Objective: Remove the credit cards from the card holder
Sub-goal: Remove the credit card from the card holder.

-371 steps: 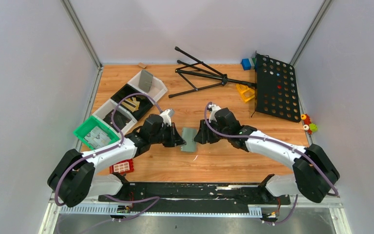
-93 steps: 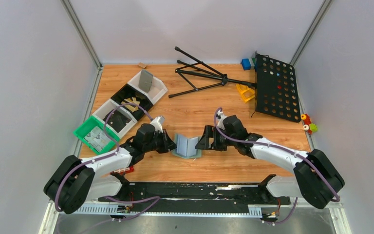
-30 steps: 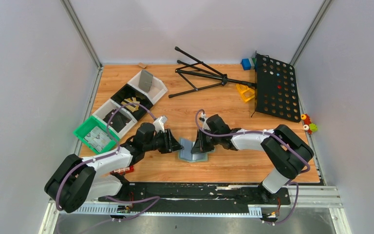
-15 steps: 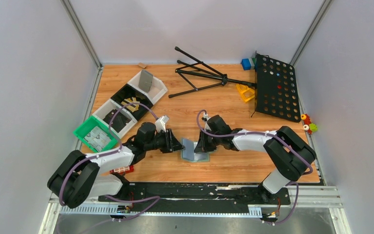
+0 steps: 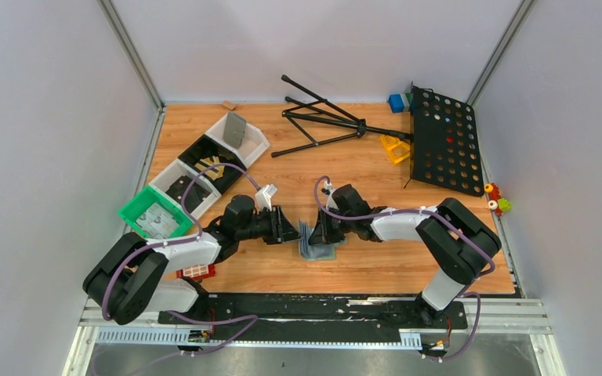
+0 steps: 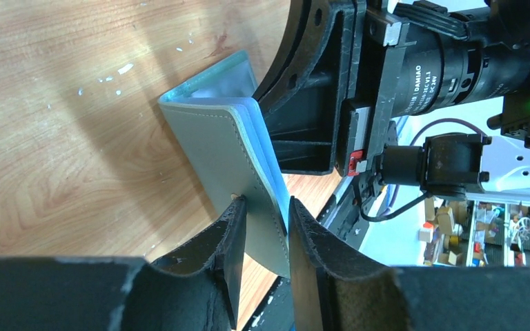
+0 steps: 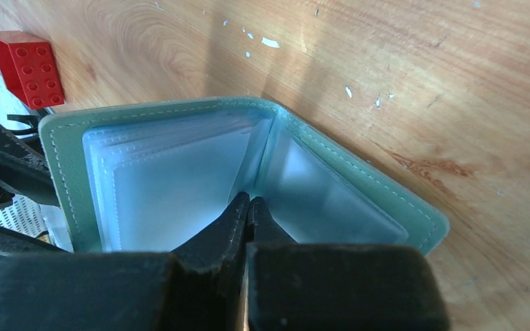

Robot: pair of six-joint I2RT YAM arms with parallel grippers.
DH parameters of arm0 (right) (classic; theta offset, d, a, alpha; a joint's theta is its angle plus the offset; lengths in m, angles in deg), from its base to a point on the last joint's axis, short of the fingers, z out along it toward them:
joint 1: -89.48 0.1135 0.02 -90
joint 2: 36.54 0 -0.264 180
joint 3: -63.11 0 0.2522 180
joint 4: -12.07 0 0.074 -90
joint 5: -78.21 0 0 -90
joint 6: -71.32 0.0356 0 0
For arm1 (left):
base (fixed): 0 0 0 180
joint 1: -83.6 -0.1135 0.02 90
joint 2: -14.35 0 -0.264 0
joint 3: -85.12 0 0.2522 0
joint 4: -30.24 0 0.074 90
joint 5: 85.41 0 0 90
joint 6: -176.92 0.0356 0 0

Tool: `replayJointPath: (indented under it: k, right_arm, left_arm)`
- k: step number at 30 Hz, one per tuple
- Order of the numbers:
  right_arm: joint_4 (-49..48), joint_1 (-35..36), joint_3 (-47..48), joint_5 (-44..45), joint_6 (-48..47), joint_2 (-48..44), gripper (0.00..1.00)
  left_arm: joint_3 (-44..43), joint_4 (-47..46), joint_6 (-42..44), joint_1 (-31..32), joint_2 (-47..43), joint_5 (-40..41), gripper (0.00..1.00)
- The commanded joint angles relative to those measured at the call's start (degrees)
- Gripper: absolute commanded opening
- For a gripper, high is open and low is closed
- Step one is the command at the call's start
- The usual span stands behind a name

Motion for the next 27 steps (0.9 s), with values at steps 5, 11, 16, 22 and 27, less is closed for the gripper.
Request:
replayJointPath:
  k: [5, 11, 16, 22, 27]
  right_arm:
    - [-0.9, 0.3, -1.3, -0.2, 0.1, 0.1, 0.0]
    - [0.2, 0.3, -1.1, 0.3, -0.3, -1.3, 0.0]
    - [0.3, 0.3, -0.8, 0.2, -0.2, -1.3, 0.0]
    - [0.5, 0.3, -0.8, 0.4, -0.2, -1.4, 0.0]
    - [0.9, 0.2, -0.5, 0.5, -0.5, -1.7, 0.05]
  left_arm:
    - [-3.3, 2.2, 1.7, 0.6, 0.8, 0.9, 0.36]
    - [-5.0, 8.1, 4.5, 1.3, 0.9, 3.1, 0.52]
    - [-5.8, 8.6, 4.9, 1.6, 2.2, 3.0, 0.43]
    - [-5.5, 6.9, 4.4, 1.7, 2.1, 1.9, 0.35]
    - [-5.5, 7.0, 4.3, 1.7, 1.2, 1.6, 0.33]
